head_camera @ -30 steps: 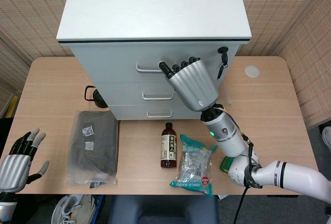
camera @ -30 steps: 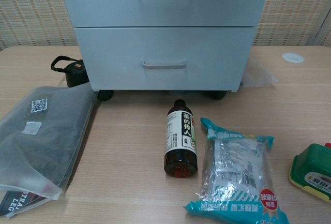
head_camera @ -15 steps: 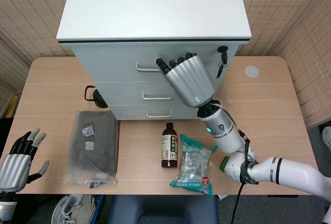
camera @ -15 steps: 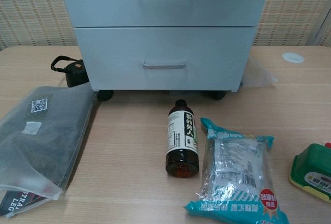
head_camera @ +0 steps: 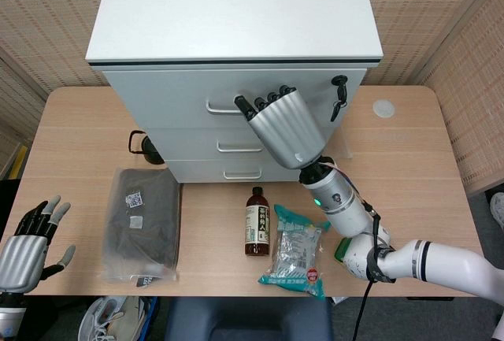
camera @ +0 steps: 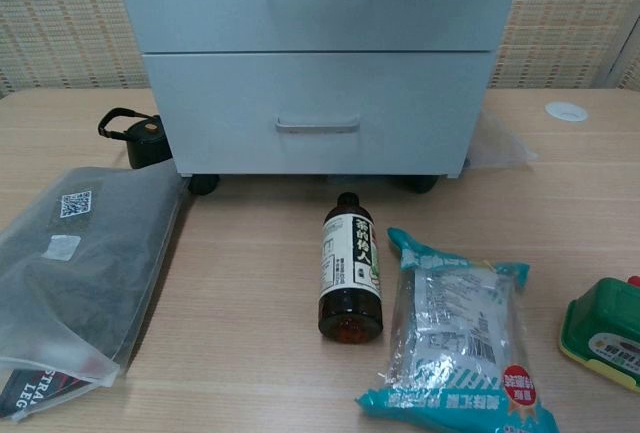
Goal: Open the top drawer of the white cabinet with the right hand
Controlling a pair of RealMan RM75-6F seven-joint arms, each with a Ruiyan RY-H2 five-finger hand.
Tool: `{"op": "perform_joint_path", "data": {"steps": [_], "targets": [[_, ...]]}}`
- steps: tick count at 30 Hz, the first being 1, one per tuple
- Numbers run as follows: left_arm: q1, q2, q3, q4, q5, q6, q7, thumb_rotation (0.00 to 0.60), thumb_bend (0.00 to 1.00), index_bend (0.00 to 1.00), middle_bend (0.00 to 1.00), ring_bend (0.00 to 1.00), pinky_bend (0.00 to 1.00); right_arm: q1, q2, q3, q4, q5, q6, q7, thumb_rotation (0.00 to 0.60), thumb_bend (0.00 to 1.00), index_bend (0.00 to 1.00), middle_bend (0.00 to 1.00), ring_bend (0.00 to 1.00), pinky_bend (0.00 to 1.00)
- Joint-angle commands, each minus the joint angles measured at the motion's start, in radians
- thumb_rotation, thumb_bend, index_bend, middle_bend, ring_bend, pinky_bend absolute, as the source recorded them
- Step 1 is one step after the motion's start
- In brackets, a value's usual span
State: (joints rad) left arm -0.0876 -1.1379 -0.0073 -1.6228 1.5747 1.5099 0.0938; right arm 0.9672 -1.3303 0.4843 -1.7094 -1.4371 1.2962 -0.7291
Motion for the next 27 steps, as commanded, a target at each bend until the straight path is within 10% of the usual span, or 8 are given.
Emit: {"op": "perform_joint_path", "data": {"steps": [1, 27], "targets": [[0.001, 0.0, 0.0, -0.001, -0.001, 0.001, 0.0, 0.6, 0.32, 0.09, 0.0, 0.03, 0.11, -0.008, 0.009, -0.011, -0.014, -0.014, 0.012, 0.001, 0.6, 0.3, 0.58, 0.94, 0.97, 0.98], [-0.009, 0.008, -0.002, -0.023, 0.011, -0.004, 0.028, 0.6, 0.32, 0.09, 0.0, 0.03, 0.11, -0.101, 0.099, -0.074, -0.172, -0.102, 0.079, -0.032, 0.6, 0.3, 0.58, 0.94, 0.97, 0.98]]}}
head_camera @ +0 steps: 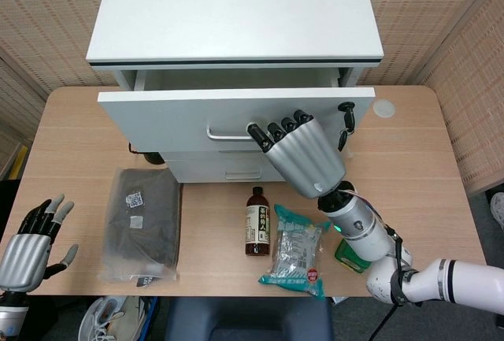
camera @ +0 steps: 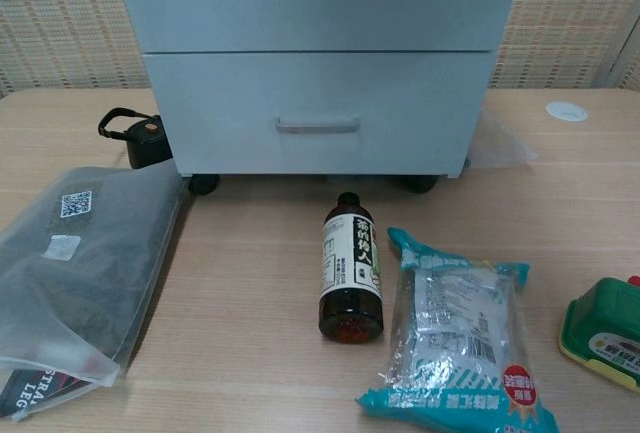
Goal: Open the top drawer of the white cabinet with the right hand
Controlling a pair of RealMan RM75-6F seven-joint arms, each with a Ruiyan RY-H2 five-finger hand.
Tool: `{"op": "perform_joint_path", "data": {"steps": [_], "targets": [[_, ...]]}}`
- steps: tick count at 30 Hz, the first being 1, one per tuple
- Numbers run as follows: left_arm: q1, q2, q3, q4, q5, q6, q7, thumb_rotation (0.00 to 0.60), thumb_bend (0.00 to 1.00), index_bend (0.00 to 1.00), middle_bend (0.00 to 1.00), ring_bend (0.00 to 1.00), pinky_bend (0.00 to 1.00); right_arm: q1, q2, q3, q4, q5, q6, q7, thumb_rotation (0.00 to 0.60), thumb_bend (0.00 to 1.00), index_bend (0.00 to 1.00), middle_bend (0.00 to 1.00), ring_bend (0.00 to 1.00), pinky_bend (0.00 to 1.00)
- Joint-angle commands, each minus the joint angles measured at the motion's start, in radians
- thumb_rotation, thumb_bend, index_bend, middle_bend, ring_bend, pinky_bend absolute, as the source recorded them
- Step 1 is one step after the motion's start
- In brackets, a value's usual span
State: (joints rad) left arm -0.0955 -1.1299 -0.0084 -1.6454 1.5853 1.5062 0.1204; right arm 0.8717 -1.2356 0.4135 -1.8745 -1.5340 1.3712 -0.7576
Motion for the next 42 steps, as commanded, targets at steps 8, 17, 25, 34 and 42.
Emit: {"op": "perform_joint_path", "data": {"steps": [8, 17, 25, 34, 42], "targets": [[-0.005, 0.0, -0.002, -0.005, -0.001, -0.005, 0.009, 0.6, 0.32, 0.09, 0.0, 0.03, 0.11, -0.028, 0.019, -0.009, -0.048, -0.03, 0.019, -0.025, 0.6, 0.3, 0.58, 0.94, 0.97, 0.98], [-0.01, -0.001, -0.003, -0.006, 0.0, -0.01, 0.012, 0.6, 0.32, 0.09, 0.0, 0.03, 0.11, -0.049, 0.029, -0.017, -0.086, -0.052, 0.025, -0.055, 0.6, 0.3, 0.58, 0.94, 0.97, 0.98], [-0.009, 0.0, -0.003, -0.005, -0.002, -0.009, 0.013, 0.6, 0.32, 0.09, 0.0, 0.03, 0.11, -0.065, 0.039, -0.019, -0.113, -0.072, 0.026, -0.063, 0.6, 0.3, 0.58, 0.94, 0.97, 0.98], [-0.008, 0.001, -0.001, -0.006, -0.002, -0.007, 0.012, 0.6, 0.32, 0.09, 0.0, 0.03, 0.11, -0.08, 0.046, -0.024, -0.148, -0.101, 0.024, -0.075, 0.6, 0.3, 0.58, 0.94, 0.97, 0.98], [-0.009, 0.001, -0.001, -0.004, -0.001, -0.007, 0.009, 0.6, 0.32, 0.09, 0.0, 0.03, 0.11, -0.092, 0.047, -0.029, -0.179, -0.126, 0.018, -0.088, 0.6, 0.3, 0.58, 0.94, 0.97, 0.98]]}}
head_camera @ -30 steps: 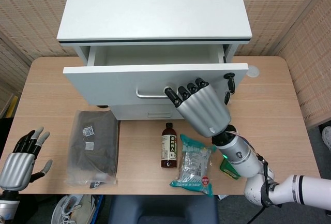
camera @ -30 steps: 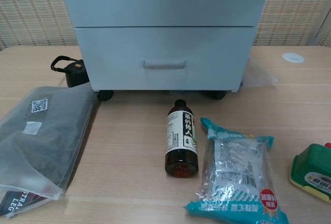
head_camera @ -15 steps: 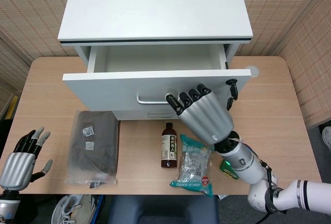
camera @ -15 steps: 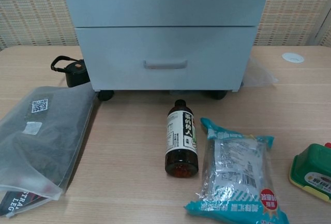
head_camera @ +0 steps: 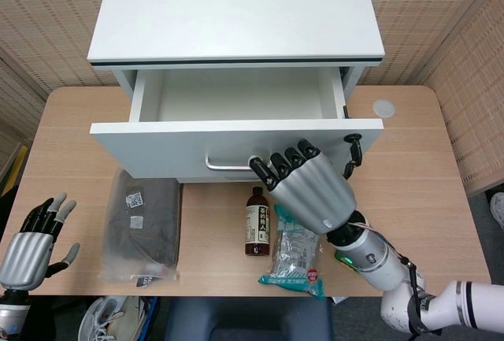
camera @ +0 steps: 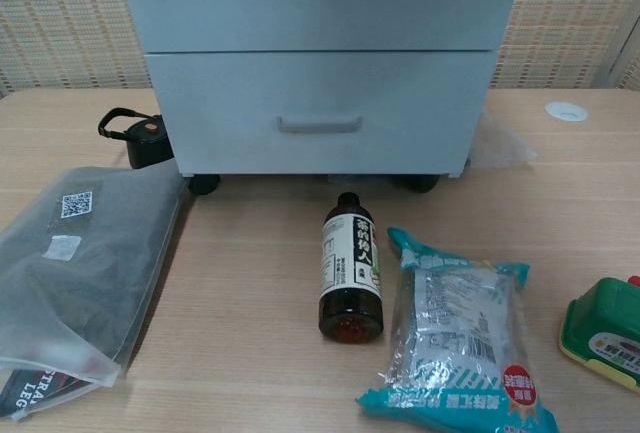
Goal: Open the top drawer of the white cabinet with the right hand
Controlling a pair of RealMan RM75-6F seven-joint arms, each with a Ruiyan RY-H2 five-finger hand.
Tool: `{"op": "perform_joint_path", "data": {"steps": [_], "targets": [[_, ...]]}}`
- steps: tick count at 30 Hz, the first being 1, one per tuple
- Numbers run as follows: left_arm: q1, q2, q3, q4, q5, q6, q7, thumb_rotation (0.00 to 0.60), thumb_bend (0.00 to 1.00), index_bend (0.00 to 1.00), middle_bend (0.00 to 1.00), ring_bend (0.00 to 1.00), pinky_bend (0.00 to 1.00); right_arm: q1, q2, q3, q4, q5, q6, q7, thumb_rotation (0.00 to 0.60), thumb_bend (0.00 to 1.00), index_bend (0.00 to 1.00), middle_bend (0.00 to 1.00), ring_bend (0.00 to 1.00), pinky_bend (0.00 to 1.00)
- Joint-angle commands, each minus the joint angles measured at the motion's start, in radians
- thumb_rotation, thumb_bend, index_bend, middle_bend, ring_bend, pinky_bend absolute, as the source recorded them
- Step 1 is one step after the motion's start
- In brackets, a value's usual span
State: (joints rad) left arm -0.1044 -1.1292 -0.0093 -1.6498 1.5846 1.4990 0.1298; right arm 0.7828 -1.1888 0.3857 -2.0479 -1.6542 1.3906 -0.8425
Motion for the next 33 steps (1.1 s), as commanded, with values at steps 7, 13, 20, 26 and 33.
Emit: {"op": "perform_joint_path", "data": {"steps": [7, 13, 20, 26, 33], "targets": [[0.0, 0.0, 0.0, 0.003, 0.001, 0.002, -0.004, 0.6, 0.33, 0.09, 0.0, 0.03, 0.11, -0.014, 0.003, -0.006, -0.029, -0.027, -0.008, -0.011, 0.6, 0.3, 0.58, 0.94, 0.98, 0.98], [0.0, 0.0, -0.001, 0.003, 0.002, 0.003, -0.004, 0.6, 0.32, 0.09, 0.0, 0.03, 0.11, -0.023, 0.006, -0.008, -0.043, -0.049, -0.011, -0.011, 0.6, 0.31, 0.58, 0.94, 0.98, 0.98], [-0.002, 0.0, -0.001, 0.002, 0.002, 0.001, -0.003, 0.6, 0.32, 0.09, 0.0, 0.03, 0.11, -0.035, 0.008, -0.011, -0.055, -0.071, -0.015, -0.005, 0.6, 0.3, 0.58, 0.94, 0.98, 0.98], [-0.002, -0.001, 0.0, 0.003, 0.001, 0.0, -0.003, 0.6, 0.32, 0.09, 0.0, 0.03, 0.11, -0.042, 0.006, -0.013, -0.06, -0.086, -0.021, 0.002, 0.6, 0.31, 0.58, 0.94, 0.98, 0.98], [-0.002, -0.002, 0.0, 0.003, 0.002, 0.001, -0.003, 0.6, 0.32, 0.09, 0.0, 0.03, 0.11, -0.047, 0.005, -0.014, -0.063, -0.107, -0.029, 0.009, 0.6, 0.3, 0.58, 0.94, 0.98, 0.98]]}}
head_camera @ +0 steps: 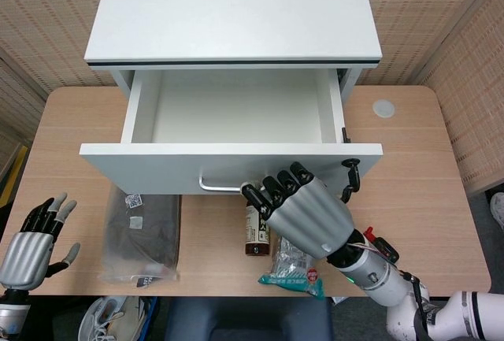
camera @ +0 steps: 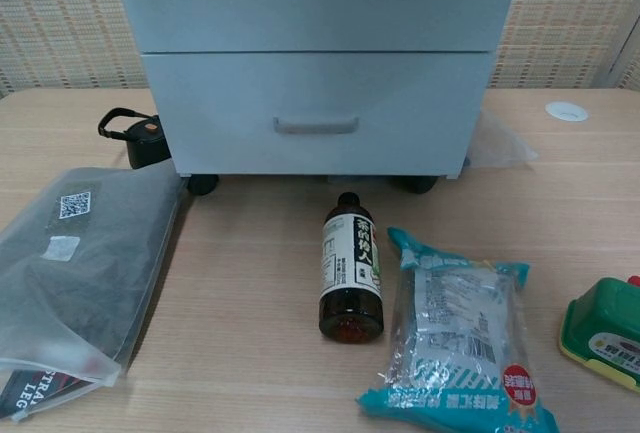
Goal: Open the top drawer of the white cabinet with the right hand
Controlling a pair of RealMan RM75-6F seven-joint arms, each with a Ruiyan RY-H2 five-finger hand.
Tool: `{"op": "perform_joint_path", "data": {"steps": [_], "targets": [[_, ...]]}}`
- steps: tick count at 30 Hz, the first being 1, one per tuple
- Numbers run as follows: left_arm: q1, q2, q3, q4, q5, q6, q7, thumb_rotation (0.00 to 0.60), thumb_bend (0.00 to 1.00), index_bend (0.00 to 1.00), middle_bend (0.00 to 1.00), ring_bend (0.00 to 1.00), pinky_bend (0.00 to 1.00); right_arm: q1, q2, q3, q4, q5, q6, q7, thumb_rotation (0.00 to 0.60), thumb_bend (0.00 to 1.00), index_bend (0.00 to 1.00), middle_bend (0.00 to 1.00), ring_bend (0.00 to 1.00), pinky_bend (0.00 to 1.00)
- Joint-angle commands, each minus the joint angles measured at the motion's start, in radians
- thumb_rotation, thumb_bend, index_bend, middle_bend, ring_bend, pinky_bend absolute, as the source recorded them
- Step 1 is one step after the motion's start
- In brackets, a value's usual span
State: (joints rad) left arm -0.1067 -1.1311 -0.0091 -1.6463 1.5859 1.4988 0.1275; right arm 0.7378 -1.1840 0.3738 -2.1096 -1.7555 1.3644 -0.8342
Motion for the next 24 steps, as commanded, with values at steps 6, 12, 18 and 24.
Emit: {"op": "perform_joint_path", "data": {"steps": [6, 12, 18, 24], "targets": [[0.001, 0.001, 0.0, 0.0, 0.0, 0.001, 0.0, 0.6, 0.32, 0.09, 0.0, 0.03, 0.11, -0.01, -0.001, 0.0, -0.004, -0.019, -0.002, 0.003, 0.6, 0.3, 0.58, 0.94, 0.98, 0.98], [0.0, 0.0, 0.0, -0.001, 0.001, 0.001, 0.001, 0.6, 0.32, 0.09, 0.0, 0.03, 0.11, -0.022, 0.003, 0.006, -0.007, -0.027, 0.006, 0.012, 0.6, 0.22, 0.43, 0.93, 0.98, 0.98], [-0.002, -0.001, -0.003, -0.003, 0.0, 0.001, 0.015, 0.6, 0.32, 0.09, 0.0, 0.03, 0.11, -0.034, 0.01, 0.011, -0.013, -0.041, 0.017, 0.033, 0.6, 0.1, 0.2, 0.93, 0.98, 0.98], [-0.002, 0.001, -0.002, -0.01, -0.001, 0.001, 0.02, 0.6, 0.32, 0.09, 0.0, 0.03, 0.11, -0.047, 0.015, 0.007, -0.016, -0.065, 0.029, 0.067, 0.6, 0.05, 0.16, 0.93, 0.98, 0.98]]}}
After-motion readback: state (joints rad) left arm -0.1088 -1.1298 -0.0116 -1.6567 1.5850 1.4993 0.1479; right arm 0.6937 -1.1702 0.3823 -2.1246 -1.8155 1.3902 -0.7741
